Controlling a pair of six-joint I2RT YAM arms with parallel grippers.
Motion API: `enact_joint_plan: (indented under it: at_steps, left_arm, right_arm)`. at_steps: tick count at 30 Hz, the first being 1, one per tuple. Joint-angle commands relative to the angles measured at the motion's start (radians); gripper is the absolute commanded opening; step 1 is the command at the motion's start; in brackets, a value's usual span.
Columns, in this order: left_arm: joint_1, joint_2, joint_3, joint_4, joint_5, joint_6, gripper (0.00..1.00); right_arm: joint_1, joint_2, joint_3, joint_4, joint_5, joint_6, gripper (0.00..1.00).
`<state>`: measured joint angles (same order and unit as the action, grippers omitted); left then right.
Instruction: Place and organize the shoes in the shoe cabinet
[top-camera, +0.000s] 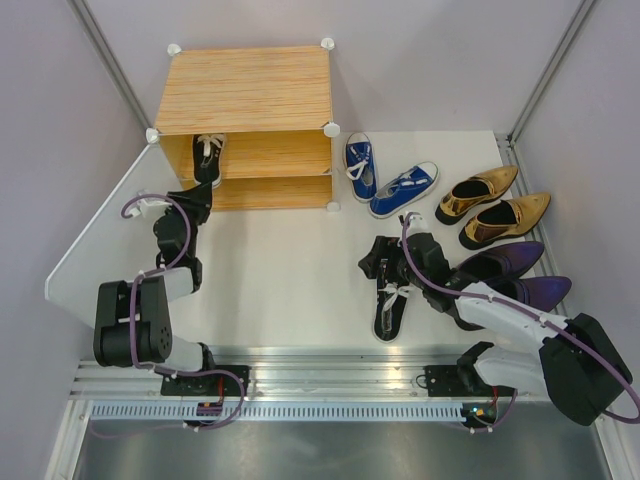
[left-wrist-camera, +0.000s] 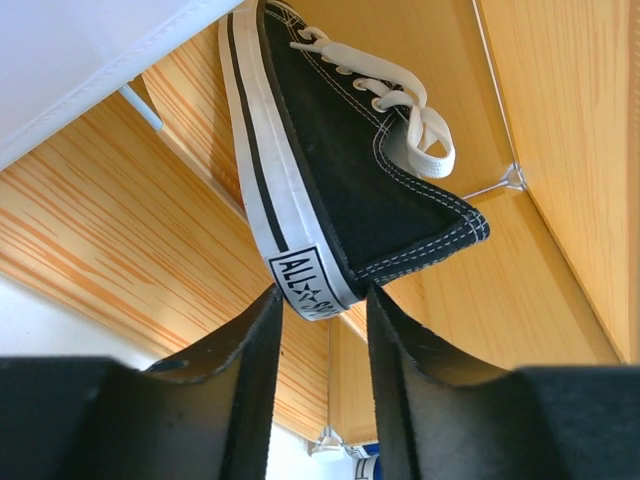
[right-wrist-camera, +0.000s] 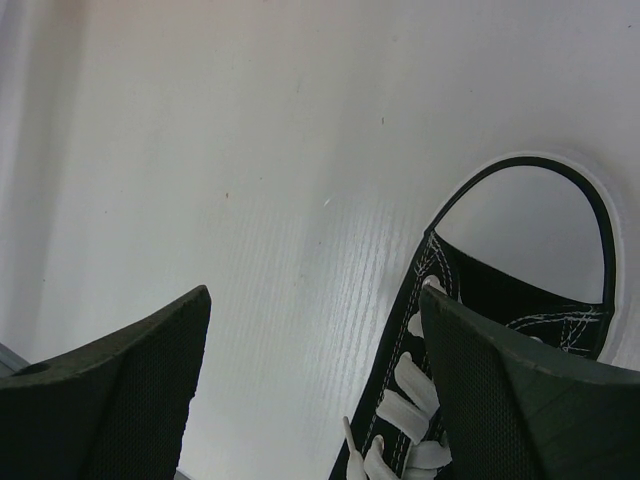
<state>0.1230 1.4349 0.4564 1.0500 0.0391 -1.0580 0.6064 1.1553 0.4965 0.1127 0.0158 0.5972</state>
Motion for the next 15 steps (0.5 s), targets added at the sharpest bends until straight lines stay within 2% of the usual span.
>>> enact_joint_plan:
  at_steps: [1,6,15]
  left_arm:
    - [0.004,0.018,0.048,0.068,0.002,-0.007,0.41]
    - [0.004,0.021,0.065,0.018,-0.019,0.018,0.32]
    - [0.007,0.035,0.111,-0.068,-0.083,0.020,0.26]
  right_arm:
    - [-0.007,0.006,0.034,0.039,0.010,-0.017,0.89]
    - [-0.011,0.006,0.034,0.039,0.009,-0.020,0.88]
    - [-0.016,0.023,0.036,0.044,0.007,-0.020,0.88]
